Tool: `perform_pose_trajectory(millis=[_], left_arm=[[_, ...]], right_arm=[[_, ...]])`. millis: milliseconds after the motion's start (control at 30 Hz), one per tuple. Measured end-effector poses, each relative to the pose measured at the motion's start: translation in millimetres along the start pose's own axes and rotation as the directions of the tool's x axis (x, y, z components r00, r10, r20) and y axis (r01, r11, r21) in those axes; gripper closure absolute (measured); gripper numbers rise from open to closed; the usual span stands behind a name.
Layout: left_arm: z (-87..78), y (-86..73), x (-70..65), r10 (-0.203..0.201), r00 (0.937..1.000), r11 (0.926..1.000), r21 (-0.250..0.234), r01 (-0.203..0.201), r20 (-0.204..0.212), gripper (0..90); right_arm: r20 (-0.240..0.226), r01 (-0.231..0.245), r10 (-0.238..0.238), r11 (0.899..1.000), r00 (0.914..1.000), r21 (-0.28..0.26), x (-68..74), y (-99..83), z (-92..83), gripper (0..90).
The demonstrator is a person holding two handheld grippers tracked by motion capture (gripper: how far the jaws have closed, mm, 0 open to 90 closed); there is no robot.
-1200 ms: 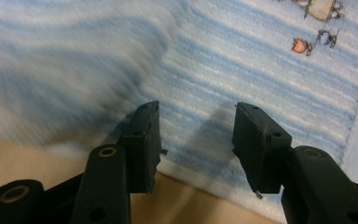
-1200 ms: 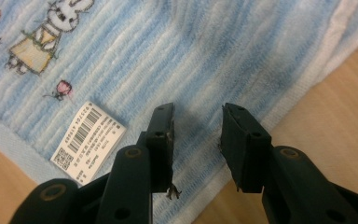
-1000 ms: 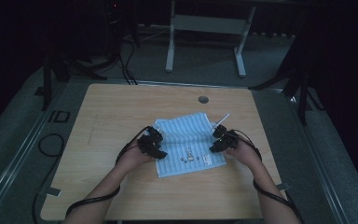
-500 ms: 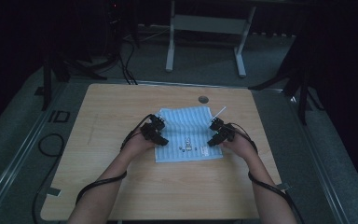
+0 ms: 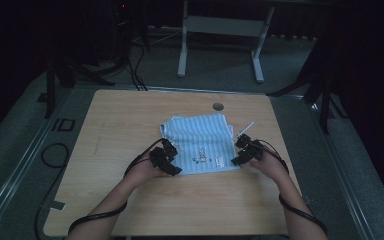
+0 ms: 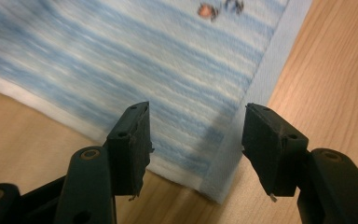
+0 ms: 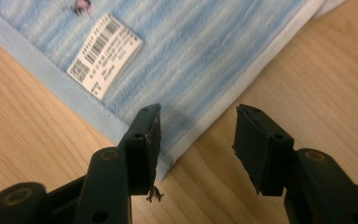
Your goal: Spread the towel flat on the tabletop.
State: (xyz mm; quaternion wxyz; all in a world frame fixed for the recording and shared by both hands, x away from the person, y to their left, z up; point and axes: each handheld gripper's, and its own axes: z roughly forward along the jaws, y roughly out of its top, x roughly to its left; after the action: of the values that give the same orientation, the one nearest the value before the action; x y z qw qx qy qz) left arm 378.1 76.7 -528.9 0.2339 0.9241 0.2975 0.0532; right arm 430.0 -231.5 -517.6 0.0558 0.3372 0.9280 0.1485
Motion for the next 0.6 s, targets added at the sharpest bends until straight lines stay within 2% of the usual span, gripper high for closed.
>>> perform_pose_trajectory(millis=[133, 200, 233, 267, 300, 333, 367, 400, 433, 467, 600], left_arm=[[3.5, -0.6, 0.2, -0.007, 1.0000, 1.0000, -0.007, 0.007, 0.002, 41.9], [4.3, 0.1, -1.5, 0.000, 0.9999, 0.9999, -0.011, 0.000, -0.011, 44.4], [4.2, 0.3, -1.8, -0.001, 1.0000, 0.9999, -0.013, 0.001, -0.009, 47.9], [4.2, 0.3, -1.8, -0.001, 1.0000, 0.9999, -0.013, 0.001, -0.009, 51.8], [3.9, 1.1, -2.5, -0.006, 1.0000, 0.9998, -0.018, 0.006, 0.003, 57.8], [3.9, 1.1, -2.5, -0.006, 1.0000, 0.9998, -0.018, 0.006, 0.003, 65.6], [4.0, 1.9, -2.6, -0.007, 0.9998, 0.9998, -0.018, 0.008, 0.016, 71.7], [4.4, 2.7, -2.7, -0.012, 0.9996, 0.9997, -0.020, 0.012, 0.026, 79.5], [4.9, 3.6, -3.2, -0.018, 0.9992, 0.9996, -0.023, 0.019, 0.036, 82.0], [4.8, 4.9, -3.6, -0.004, 0.9997, 0.9998, -0.020, 0.005, 0.022, 83.4], [-4.3, 13.0, 4.6, -0.033, 0.9994, 0.9988, -0.035, 0.034, 0.004, 85.0]], right_arm=[[0.003, 0.004, -0.004, 1.000, 1.0000, 0.011, 1.5, 0.1, 3.1, 51.4], [-0.010, 0.007, -0.007, 1.000, 0.9999, 0.010, 3.5, 1.1, 4.4, 57.0], [-0.012, 0.009, -0.009, 1.000, 0.9999, 0.008, 4.2, 1.3, 4.2, 60.7], [-0.012, 0.009, -0.009, 1.000, 0.9999, 0.008, 4.2, 1.3, 4.2, 60.7], [-0.017, 0.024, -0.024, 1.000, 0.9996, 0.007, 7.3, 2.1, 4.0, 71.1], [-0.017, 0.024, -0.024, 1.000, 0.9996, 0.007, 7.3, 2.1, 4.0, 71.1], [-0.025, 0.044, -0.043, 0.999, 0.9988, 0.018, 12.3, 3.9, 4.0, 82.9], [-0.027, 0.056, -0.055, 0.998, 0.9981, 0.022, 14.7, 5.2, 4.4, 85.6], [-0.022, 0.066, -0.066, 0.997, 0.9976, 0.028, 17.3, 6.5, 4.5, 86.7], [-0.017, 0.075, -0.075, 0.997, 0.9970, 0.029, 18.4, 7.6, 4.6, 87.2], [-0.020, 0.060, -0.060, 0.998, 0.9980, 0.009, 15.1, 11.0, -0.1, 87.7]])
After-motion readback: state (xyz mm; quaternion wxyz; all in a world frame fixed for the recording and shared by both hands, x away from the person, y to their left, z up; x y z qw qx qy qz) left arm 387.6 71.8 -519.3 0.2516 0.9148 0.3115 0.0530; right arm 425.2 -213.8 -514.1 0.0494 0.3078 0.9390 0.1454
